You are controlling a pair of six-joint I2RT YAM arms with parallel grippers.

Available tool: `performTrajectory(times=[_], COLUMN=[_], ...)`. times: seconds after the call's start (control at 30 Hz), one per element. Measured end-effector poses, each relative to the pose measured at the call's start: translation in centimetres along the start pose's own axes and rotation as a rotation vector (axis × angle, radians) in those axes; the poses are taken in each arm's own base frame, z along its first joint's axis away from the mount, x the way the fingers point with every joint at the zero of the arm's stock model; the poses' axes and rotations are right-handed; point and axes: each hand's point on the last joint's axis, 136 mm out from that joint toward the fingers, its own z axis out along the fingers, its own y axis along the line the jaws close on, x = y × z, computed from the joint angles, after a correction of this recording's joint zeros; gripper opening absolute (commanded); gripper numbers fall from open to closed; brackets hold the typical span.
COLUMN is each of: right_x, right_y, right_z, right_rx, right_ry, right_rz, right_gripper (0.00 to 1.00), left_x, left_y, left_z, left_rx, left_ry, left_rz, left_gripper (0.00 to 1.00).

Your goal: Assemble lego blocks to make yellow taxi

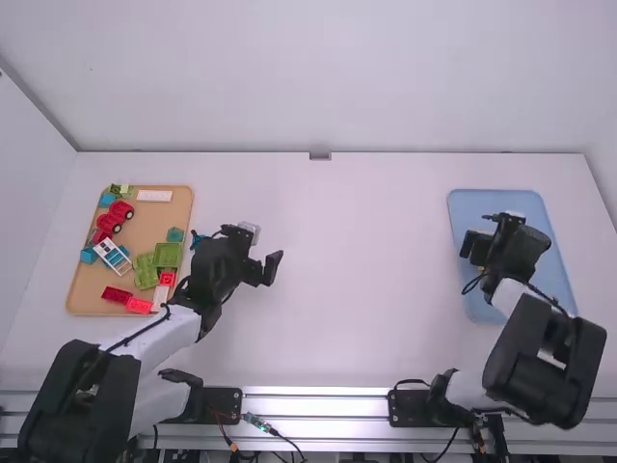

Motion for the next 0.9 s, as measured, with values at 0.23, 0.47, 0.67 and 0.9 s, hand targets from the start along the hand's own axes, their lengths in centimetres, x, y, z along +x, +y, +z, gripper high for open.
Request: performTrajectory(times=[0.23,0.47,0.67,0.9], right_x=[-5.8,-8.2,-6.8,-7.8], right_y=[5.7,9.8,13.4,15.2], right_z=[-4.1,-7.2,-9.3,-11.3], right_rx=[-0.096,-0.152,-0.198,-0.231], right_ry=[-0.162,-0.247,-0.129,-0.046], right_rz=[-0.106,-0.172,-0.241,-0.273], right_gripper=[0.99,0.99,0.99,0.99], left_x=[-1.1,-4.2,-9.8,-7.9], left_y=[0.7,0.7,0.6,1.7], left_z=[-0.3,-1.5,-3.4,-5.4], left_rx=[-0.047,-0.077,-0.108,-0.206], left_ry=[-0.018,0.133,0.13,0.266], left_rz=[-0.032,-0.04,-0.069,-0.149], left_gripper=[0.99,0.99,0.99,0.99])
